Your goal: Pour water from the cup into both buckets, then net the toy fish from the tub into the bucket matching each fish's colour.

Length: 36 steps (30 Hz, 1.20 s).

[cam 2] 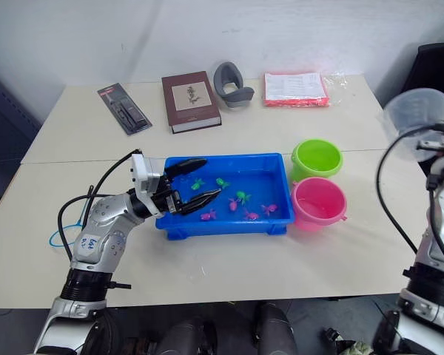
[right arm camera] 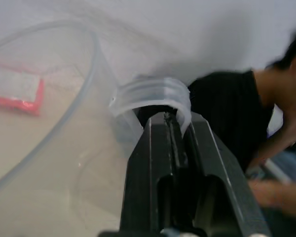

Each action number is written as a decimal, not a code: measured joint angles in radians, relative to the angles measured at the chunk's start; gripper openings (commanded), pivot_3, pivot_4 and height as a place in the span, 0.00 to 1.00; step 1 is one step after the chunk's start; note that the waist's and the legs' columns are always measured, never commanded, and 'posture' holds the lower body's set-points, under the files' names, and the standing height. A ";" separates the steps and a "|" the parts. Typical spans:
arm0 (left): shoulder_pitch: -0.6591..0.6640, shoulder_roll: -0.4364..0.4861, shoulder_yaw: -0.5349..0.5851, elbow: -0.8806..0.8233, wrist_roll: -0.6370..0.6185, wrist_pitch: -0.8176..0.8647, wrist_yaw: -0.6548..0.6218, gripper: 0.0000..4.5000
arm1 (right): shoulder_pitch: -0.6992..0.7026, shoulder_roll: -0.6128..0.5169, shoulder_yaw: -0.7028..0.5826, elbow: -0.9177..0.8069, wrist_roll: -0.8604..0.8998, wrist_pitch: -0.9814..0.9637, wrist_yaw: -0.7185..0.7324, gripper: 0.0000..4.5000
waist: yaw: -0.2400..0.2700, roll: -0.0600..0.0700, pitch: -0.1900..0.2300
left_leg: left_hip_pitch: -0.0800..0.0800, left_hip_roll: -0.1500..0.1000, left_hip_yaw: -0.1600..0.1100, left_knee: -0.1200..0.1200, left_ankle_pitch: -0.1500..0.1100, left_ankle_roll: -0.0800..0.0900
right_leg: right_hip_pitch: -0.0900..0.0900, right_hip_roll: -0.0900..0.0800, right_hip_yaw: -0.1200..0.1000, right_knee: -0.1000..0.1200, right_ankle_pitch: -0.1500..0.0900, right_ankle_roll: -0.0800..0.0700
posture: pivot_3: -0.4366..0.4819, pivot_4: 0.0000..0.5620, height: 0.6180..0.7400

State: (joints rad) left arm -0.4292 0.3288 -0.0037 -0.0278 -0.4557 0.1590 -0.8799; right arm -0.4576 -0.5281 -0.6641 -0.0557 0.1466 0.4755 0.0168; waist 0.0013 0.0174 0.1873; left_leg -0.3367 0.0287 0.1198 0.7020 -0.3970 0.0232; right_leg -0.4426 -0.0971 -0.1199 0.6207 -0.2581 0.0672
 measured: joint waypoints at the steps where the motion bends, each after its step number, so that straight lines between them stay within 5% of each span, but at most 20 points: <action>1: 0.000 0.000 0.000 -0.002 -0.009 0.008 -0.007 1.00 | 0.008 0.038 -0.054 -0.018 0.036 0.052 -0.031 0.01 | 0.000 0.000 0.000 | 0.000 0.000 0.000 0.000 0.000 0.000 | 0.000 0.000 0.000 0.000 0.000 0.000 | 0.48 0.27 1.00; 9: 0.016 0.071 -0.011 -0.102 -0.116 0.148 -0.106 1.00 | 0.068 0.238 -0.154 -0.052 0.161 0.130 -0.147 0.01 | -0.016 0.001 0.000 | 0.002 0.000 0.002 -0.002 0.001 -0.001 | -0.001 0.002 0.003 0.002 0.000 0.000 | 0.48 0.27 1.00; 21: 0.036 0.166 -0.021 -0.186 -0.163 0.287 -0.146 1.00 | 0.073 0.323 -0.030 0.161 0.147 -0.134 -0.182 0.01 | -0.028 0.001 0.000 | 0.002 -0.001 0.001 -0.002 0.001 -0.001 | -0.001 0.001 0.004 0.001 0.000 0.000 | 0.48 0.27 1.00; 24: 0.043 0.189 -0.013 -0.203 -0.163 0.289 -0.138 1.00 | 0.084 0.323 -0.024 0.182 0.154 -0.159 -0.181 0.24 | -0.030 0.001 0.000 | 0.002 0.000 0.001 -0.002 0.001 -0.001 | -0.001 0.001 0.004 0.002 0.000 -0.001 | 0.48 0.27 1.00; 31: 0.086 0.210 -0.003 -0.206 -0.163 0.289 -0.137 1.00 | 0.188 0.323 -0.012 0.065 0.231 -0.087 -0.171 0.99 | -0.026 0.001 0.000 | 0.002 -0.001 0.001 -0.002 0.001 -0.001 | -0.001 0.000 0.004 0.002 0.000 -0.001 | 0.48 0.27 1.00; 36: 0.096 0.212 0.001 -0.203 -0.162 0.277 -0.138 1.00 | 0.341 0.305 -0.017 -0.121 0.300 0.053 -0.165 0.99 | -0.025 0.001 0.000 | 0.002 0.000 0.001 -0.003 0.001 -0.001 | -0.001 0.000 0.004 0.001 0.000 -0.001 | 0.48 0.27 1.00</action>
State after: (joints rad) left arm -0.3330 0.5406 -0.0026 -0.2308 -0.6178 0.4358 -1.0181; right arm -0.1164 -0.2232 -0.6814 -0.1762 0.4468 0.5288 -0.1484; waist -0.0236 0.0182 0.1869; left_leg -0.3351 0.0286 0.1204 0.6995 -0.3962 0.0219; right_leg -0.4436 -0.0970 -0.1159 0.6217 -0.2585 0.0664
